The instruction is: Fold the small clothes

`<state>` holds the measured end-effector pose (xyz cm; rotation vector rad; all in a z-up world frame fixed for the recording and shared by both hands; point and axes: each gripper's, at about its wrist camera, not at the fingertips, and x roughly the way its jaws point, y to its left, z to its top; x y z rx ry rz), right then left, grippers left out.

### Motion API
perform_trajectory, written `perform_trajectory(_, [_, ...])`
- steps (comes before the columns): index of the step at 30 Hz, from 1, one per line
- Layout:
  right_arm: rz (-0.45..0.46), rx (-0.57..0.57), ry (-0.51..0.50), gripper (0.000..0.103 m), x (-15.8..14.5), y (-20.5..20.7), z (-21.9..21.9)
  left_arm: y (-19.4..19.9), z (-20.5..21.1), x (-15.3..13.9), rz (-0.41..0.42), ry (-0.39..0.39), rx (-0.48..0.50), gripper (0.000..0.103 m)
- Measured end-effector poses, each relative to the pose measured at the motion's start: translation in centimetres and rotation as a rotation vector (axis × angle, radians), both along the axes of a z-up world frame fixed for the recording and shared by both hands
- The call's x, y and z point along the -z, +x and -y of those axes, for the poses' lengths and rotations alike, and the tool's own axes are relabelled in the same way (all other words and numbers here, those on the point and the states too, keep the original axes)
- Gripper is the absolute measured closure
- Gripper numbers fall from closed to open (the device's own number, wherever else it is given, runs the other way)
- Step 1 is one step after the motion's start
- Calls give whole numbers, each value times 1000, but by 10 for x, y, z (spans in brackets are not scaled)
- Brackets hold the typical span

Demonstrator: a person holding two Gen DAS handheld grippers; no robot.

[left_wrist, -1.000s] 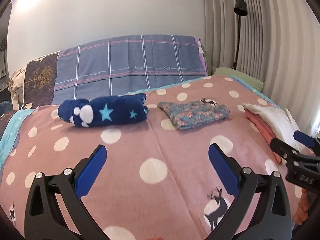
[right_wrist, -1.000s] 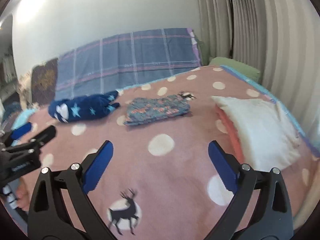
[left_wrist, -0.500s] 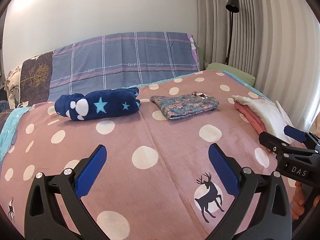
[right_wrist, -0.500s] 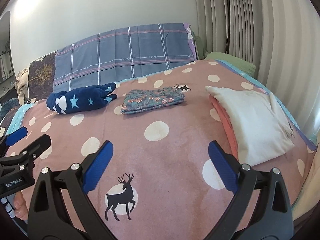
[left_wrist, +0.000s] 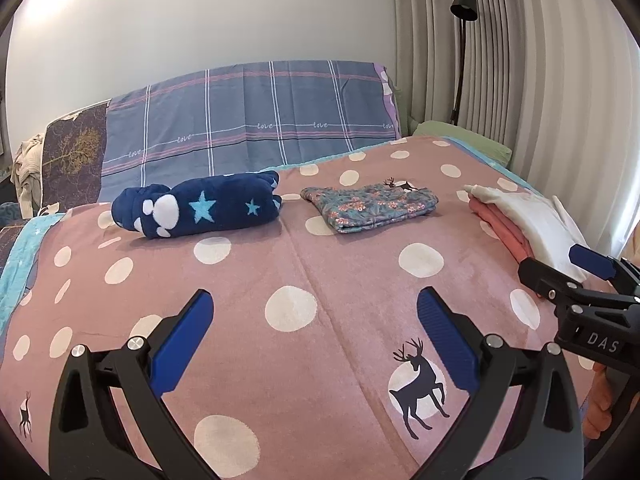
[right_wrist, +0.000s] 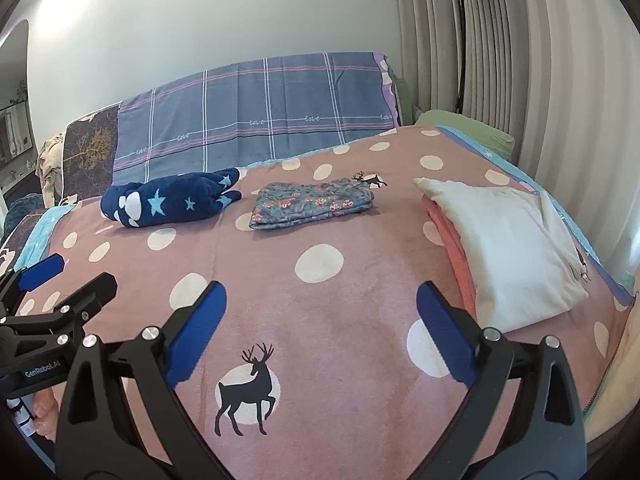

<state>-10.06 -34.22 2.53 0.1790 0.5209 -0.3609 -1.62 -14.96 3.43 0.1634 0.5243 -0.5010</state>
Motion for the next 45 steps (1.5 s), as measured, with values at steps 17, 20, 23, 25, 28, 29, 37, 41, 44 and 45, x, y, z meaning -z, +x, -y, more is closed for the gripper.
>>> perform_trajectory(17, [-33,-11,10,6,13,8,-1,-4,3,7,-1,42,-8,1])
perform_trajectory(20, [-40,-13,8,6,14,10,-2,-4,3,7,10,53,-17,1])
perform_trajectory(23, [-49,-17,5,6,16,12,-3,-4,2,8,4,53,-18,1])
perform_trajectory(25, [-53,-17,5,6,17,13,-4,-3,1,8,1,53,-18,1])
perform_trajectory(28, [-56,-17,3,5,17,14,-5,-3,0,7,-1,53,-19,1])
perform_trajectory(29, [-56,-17,2,5,17,14,-5,-3,0,7,0,53,-19,1])
perform_trajectory(37, [-63,-20,0,5,19,16,-7,-3,1,9,5,63,-18,1])
perform_trajectory(41, [-68,-18,-1,5,20,17,-7,-2,0,10,-1,61,-20,1])
perform_trajectory(44, [-71,-19,-1,5,20,18,-7,-1,0,11,-6,63,-20,1])
perform_trajectory(45, [-72,-20,-1,5,20,19,-7,0,0,10,-6,64,-19,1])
